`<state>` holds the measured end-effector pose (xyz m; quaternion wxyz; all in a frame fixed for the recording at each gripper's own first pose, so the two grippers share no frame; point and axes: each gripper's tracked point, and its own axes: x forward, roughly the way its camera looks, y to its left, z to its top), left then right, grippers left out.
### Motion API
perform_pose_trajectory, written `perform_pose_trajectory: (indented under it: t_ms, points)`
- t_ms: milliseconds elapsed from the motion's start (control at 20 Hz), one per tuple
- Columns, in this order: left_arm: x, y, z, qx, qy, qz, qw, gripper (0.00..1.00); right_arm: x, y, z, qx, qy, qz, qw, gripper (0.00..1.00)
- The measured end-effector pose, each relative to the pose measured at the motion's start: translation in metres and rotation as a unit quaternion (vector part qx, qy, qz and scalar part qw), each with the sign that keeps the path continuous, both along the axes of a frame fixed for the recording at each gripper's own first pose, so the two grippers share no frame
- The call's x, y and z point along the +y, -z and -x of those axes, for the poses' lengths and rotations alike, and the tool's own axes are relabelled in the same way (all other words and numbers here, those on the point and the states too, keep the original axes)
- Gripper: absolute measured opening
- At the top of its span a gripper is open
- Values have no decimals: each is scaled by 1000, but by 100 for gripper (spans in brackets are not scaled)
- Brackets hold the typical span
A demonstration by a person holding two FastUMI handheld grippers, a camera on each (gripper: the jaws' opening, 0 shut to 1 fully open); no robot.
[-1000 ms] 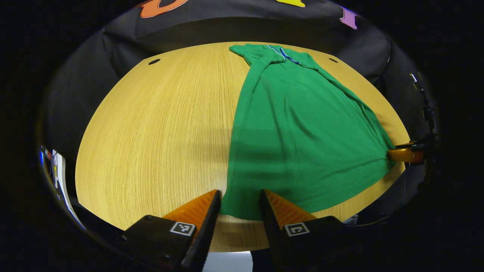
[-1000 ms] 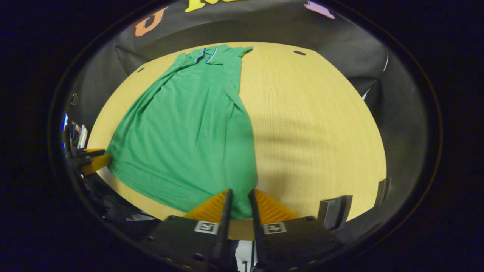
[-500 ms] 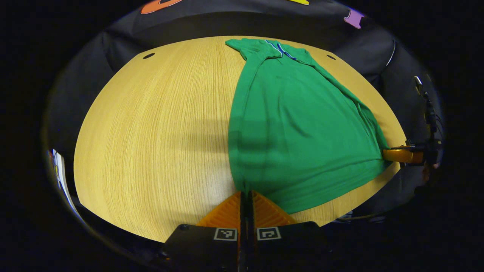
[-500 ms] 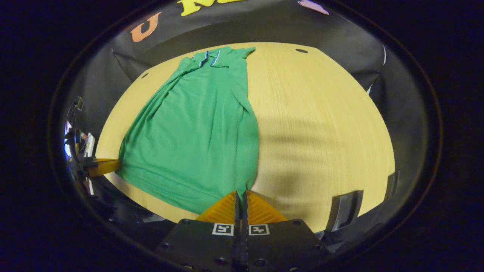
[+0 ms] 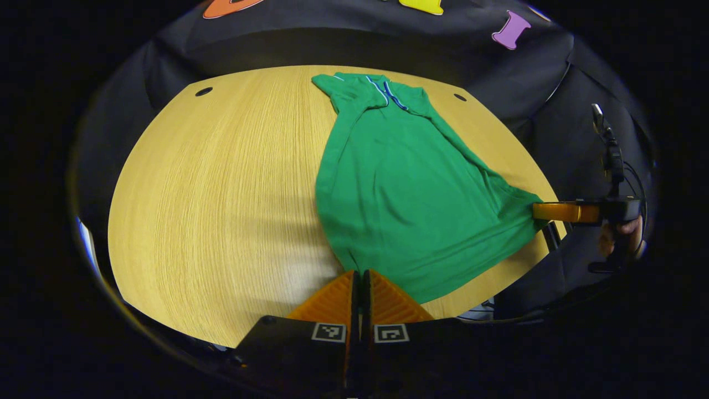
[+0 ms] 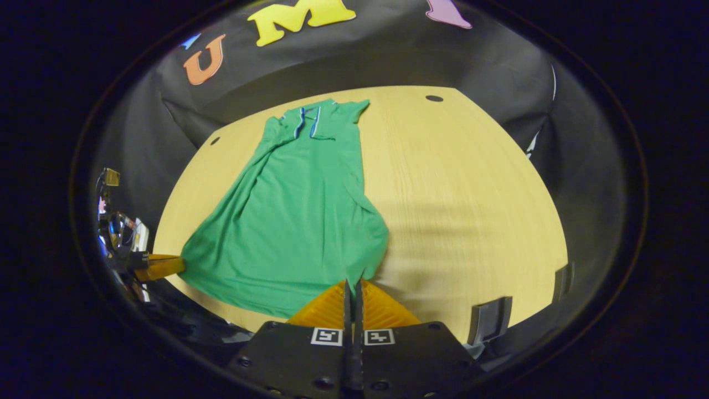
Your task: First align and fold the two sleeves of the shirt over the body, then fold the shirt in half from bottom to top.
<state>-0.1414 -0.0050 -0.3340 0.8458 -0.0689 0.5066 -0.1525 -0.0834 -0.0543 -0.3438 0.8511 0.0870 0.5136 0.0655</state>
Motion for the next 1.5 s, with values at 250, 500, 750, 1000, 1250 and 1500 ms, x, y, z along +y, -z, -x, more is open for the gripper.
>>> perform_pose_trajectory:
  t_ms: [250,500,750,1000,1250,1500]
  points:
    - [12,-25,-36,-37,-1,2,999,6,8,-34,-31,-34,16,-10,999,0]
    - [16,-54,-81,-79,4,15,997,6,14,-67,-68,-65,32,-13,997,0]
    - [20,-75,-129,-119,16,21,993,6,17,-93,-110,-95,44,-2,995,0]
    - [19,-90,-172,-140,10,20,990,6,18,-114,-161,-111,33,-3,993,0]
    - [21,-90,-219,-153,-19,14,988,6,19,-112,-208,-110,9,-9,994,0]
    - [26,-83,-274,-170,-38,-4,985,6,25,-93,-256,-98,-8,-23,995,0]
